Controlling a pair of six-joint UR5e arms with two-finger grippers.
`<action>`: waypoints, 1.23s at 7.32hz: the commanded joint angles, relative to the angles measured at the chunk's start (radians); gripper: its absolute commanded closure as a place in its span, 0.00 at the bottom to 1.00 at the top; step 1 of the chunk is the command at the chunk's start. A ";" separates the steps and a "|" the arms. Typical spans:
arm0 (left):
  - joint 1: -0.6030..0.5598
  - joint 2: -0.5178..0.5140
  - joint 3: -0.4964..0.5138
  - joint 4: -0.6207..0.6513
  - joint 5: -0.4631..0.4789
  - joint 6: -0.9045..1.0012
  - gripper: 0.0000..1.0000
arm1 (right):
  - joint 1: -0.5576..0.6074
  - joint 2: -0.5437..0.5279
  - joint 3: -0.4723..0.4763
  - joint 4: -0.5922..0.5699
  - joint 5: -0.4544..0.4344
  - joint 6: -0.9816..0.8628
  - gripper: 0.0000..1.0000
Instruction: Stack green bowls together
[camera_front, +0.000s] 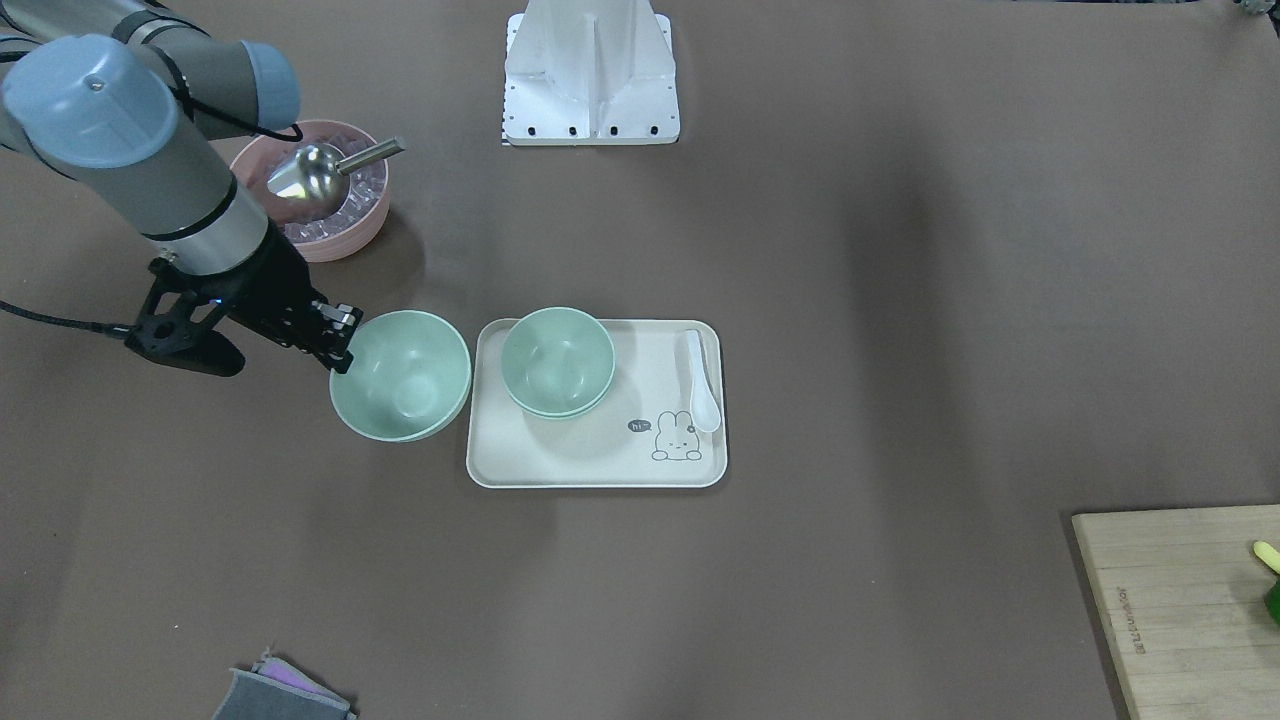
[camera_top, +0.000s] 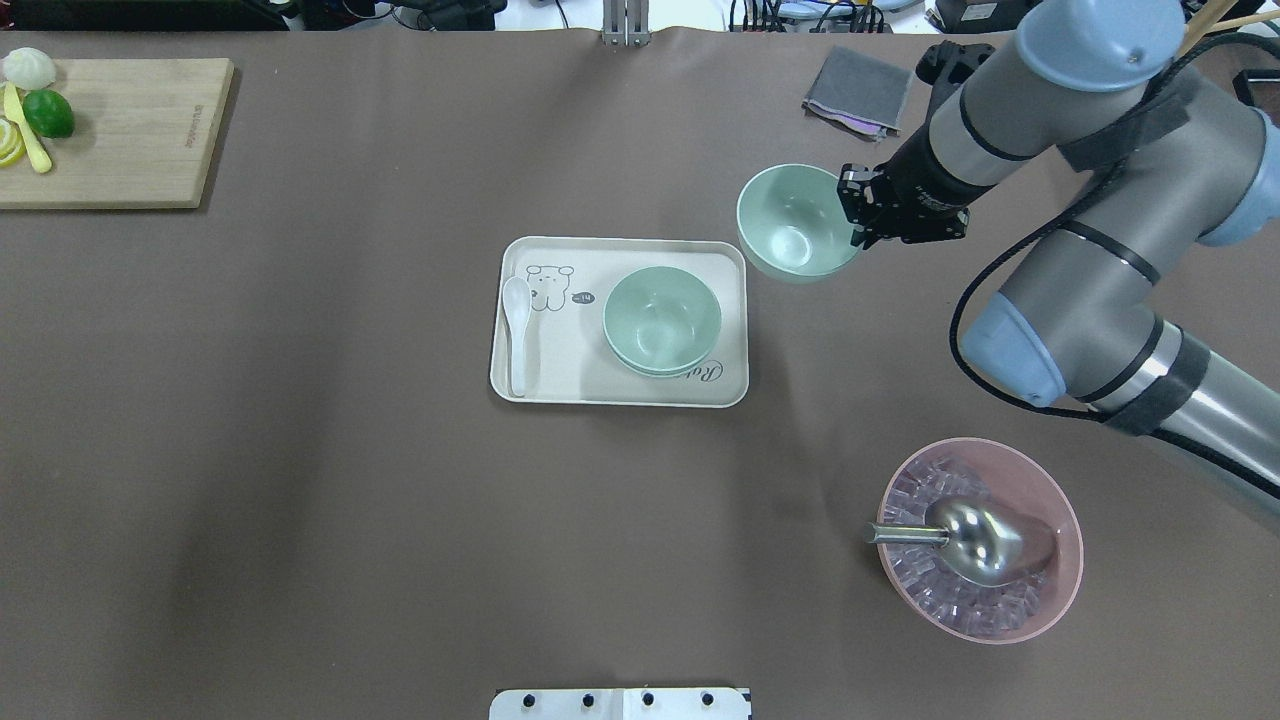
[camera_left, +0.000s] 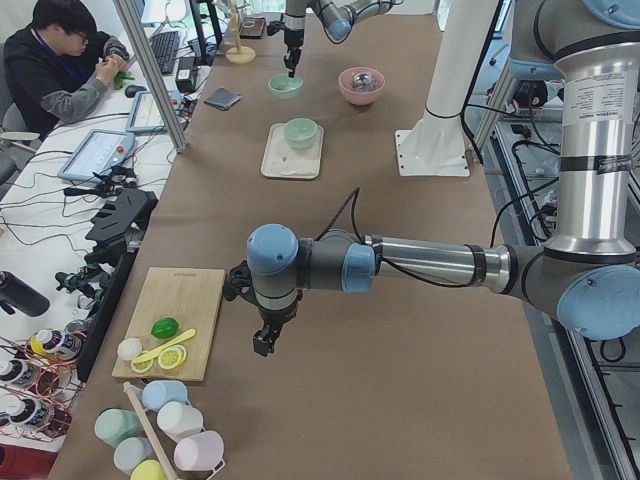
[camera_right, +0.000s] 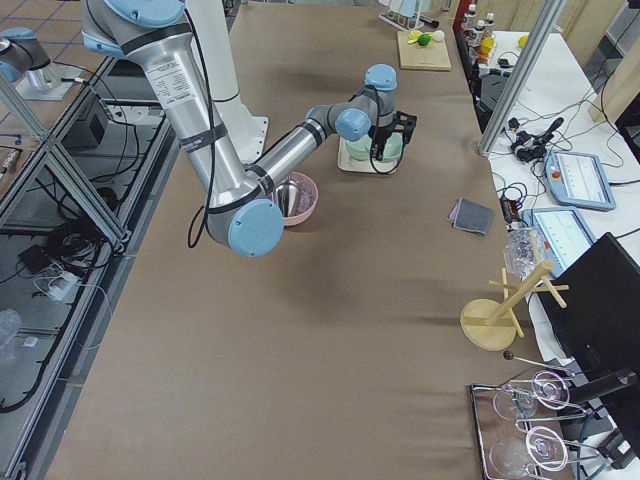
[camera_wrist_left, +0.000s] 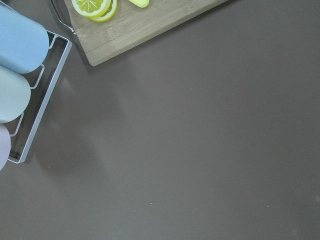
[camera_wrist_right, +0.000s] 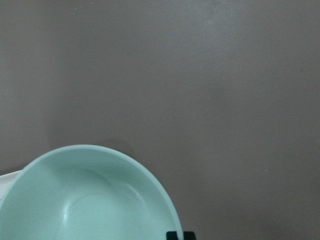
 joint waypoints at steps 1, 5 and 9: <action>0.000 -0.002 0.005 0.000 -0.002 0.000 0.01 | -0.078 0.074 -0.001 -0.070 -0.065 0.077 1.00; 0.000 -0.003 0.008 0.000 0.000 0.000 0.01 | -0.193 0.139 -0.021 -0.068 -0.184 0.203 1.00; 0.000 -0.003 0.008 0.000 0.000 -0.002 0.01 | -0.221 0.144 -0.043 -0.065 -0.210 0.213 1.00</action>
